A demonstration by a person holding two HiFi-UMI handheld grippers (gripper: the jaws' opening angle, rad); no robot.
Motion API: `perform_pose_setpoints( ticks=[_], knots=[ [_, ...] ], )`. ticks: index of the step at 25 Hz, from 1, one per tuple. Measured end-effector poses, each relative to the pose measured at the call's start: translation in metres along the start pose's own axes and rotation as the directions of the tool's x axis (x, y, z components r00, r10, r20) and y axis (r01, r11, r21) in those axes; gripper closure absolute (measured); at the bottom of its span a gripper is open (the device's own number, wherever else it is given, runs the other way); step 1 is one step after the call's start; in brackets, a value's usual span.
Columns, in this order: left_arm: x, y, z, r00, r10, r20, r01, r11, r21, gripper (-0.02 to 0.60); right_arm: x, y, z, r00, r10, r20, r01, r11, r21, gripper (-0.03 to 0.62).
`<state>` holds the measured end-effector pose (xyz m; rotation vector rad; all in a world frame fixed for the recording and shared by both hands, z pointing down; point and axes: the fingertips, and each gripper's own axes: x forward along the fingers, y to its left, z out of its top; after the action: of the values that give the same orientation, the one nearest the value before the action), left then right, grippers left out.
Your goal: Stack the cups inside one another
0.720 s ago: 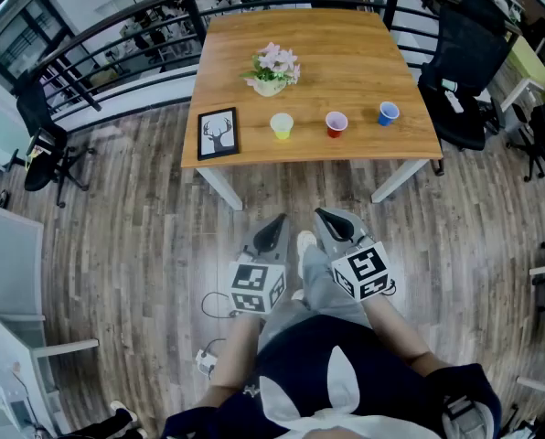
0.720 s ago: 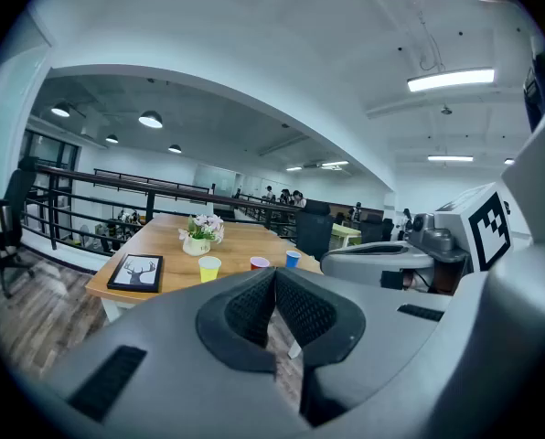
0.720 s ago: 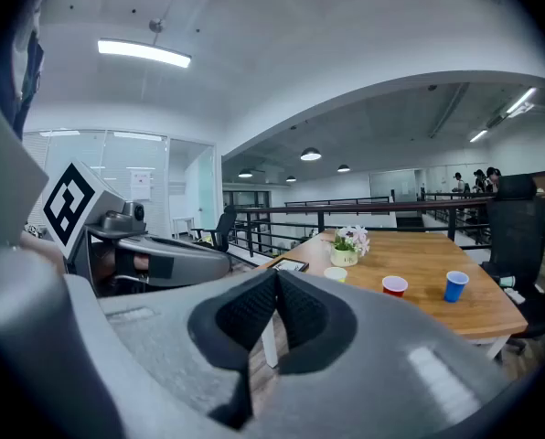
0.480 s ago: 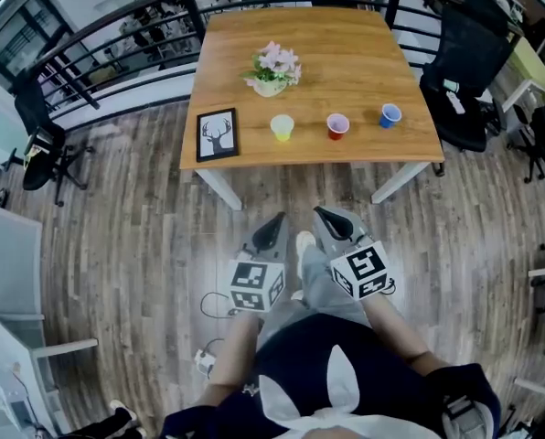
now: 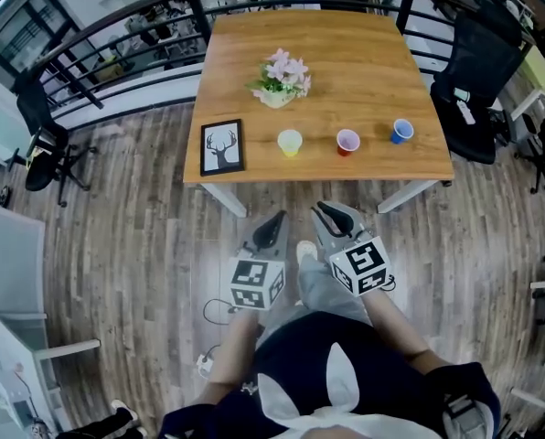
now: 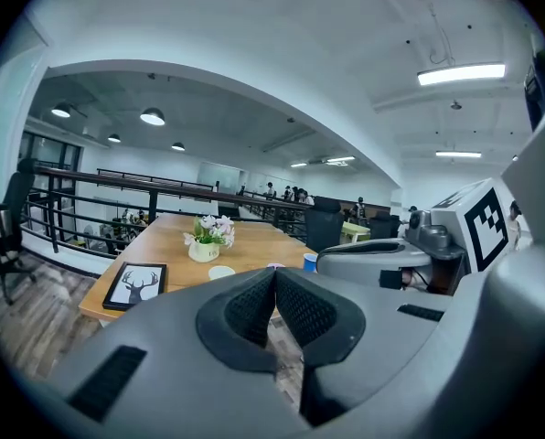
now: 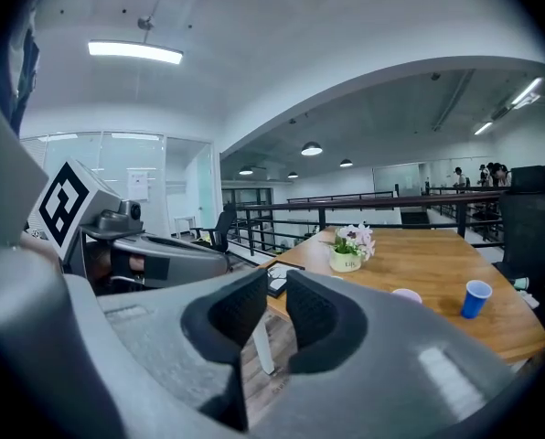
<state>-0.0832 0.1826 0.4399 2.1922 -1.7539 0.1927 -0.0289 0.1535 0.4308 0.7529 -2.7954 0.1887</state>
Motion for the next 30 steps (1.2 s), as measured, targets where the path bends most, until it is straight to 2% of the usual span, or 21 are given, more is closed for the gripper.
perform_pose_setpoints(
  ticks=[4,11,20,30],
  knots=[
    [0.019,0.021,0.009,1.000,0.015,0.000,-0.015,1.000,0.010,0.563,0.027,-0.017,0.008,1.000,0.005,-0.008,-0.005,1.000,-0.002,0.455],
    [0.050,0.045,0.027,1.000,0.031,-0.005,-0.031,0.999,0.021,0.563,0.062,-0.046,0.024,1.000,0.003,-0.017,-0.004,1.000,-0.029,0.368],
    [0.085,0.067,0.040,0.999,0.020,-0.033,-0.020,1.000,-0.005,0.565,0.100,-0.076,0.034,0.999,0.017,-0.042,-0.018,1.000,-0.025,0.313],
    [0.126,0.105,0.038,0.995,0.068,-0.071,-0.071,0.997,-0.031,0.565,0.150,-0.109,0.012,0.990,0.027,-0.138,-0.031,0.999,-0.028,0.295]
  ],
)
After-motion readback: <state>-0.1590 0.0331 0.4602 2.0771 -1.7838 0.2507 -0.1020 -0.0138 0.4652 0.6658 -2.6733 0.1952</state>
